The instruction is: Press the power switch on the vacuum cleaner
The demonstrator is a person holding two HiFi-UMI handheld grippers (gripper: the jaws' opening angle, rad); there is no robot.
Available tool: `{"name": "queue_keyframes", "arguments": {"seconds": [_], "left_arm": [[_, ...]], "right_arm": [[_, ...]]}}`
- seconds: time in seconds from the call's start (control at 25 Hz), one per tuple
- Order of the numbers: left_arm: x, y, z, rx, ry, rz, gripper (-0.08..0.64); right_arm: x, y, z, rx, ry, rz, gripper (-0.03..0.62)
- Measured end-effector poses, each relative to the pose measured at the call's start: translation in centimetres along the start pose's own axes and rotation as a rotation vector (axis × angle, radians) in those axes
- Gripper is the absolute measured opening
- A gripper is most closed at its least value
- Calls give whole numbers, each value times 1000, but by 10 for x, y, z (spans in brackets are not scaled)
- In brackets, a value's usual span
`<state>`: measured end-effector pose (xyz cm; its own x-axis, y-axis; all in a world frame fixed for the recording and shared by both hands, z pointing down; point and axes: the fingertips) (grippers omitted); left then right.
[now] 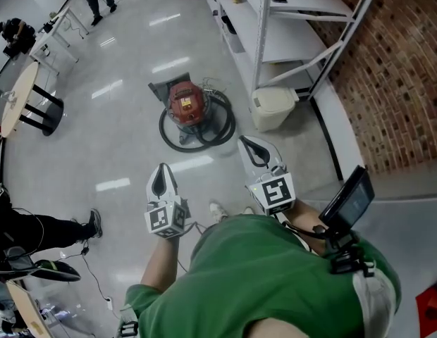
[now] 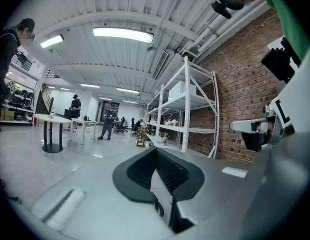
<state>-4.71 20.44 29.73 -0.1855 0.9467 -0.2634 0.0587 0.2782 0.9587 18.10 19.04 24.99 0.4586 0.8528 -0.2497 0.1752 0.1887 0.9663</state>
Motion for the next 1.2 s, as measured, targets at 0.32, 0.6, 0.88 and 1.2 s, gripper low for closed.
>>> {"name": "queue_keyframes", "arguments": {"seconds": [0.32, 0.6, 0.88, 1.2], "left_arm": [[-4, -4, 4, -11, 3, 1, 8], [-6, -1, 0, -11, -7, -14, 8], [-4, -3, -3, -8, 6, -15, 8], [-3, -3, -17, 7, -5, -20, 8]], "right_arm": [[-3, -2, 6, -4, -6, 2, 3], [-6, -3, 3, -7, -9, 1, 3], [-11, -3, -4, -4, -15, -2, 3], [-22, -4, -14, -5, -28, -12, 3]]}}
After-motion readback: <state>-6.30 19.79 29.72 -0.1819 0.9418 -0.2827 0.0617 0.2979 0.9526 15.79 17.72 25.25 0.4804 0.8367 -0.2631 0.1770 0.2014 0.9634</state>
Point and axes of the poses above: the fingertips, and each gripper's own axes: x backward along the fingers, z to its right, y out of its underside, and after that the axes turned 10 degrees about -z, right-handed
